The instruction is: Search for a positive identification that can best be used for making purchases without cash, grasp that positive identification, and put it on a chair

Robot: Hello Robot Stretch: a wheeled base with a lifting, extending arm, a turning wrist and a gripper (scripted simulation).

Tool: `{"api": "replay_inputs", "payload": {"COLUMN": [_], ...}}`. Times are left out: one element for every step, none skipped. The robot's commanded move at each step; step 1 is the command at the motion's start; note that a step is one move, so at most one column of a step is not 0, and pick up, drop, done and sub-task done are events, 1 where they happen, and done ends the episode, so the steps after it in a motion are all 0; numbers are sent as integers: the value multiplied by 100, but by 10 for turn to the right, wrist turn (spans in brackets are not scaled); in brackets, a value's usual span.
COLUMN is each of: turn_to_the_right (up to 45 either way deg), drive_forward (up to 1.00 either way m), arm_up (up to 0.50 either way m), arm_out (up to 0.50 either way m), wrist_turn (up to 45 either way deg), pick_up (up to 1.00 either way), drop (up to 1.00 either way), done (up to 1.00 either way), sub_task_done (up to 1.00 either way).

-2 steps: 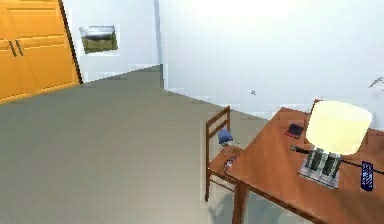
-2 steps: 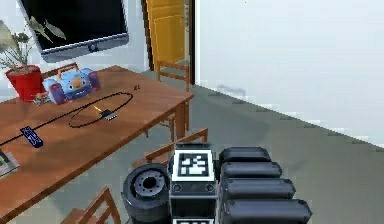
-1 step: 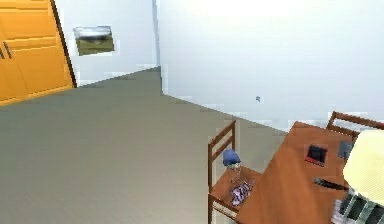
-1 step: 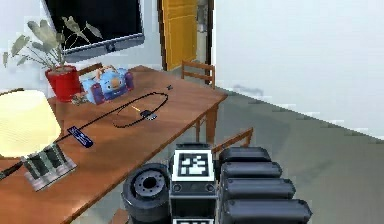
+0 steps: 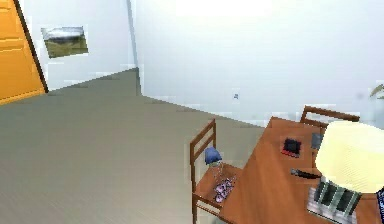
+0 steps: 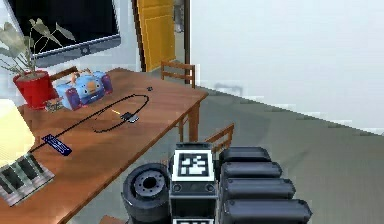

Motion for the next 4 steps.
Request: {"api": "replay_inputs", "payload": {"turn_to_the_right": [0, 0, 0, 0], "drive_forward": [0, 0, 0, 0], "arm_up": [0, 0, -40, -32], "arm_out": [22, 0, 0, 0], "wrist_turn": [0, 390, 0, 0], "pick_up": [0, 0, 0, 0], "drop": [0, 0, 0, 0], "done": [0, 0, 0, 0], "sub_task_done": [0, 0, 0, 0]}}
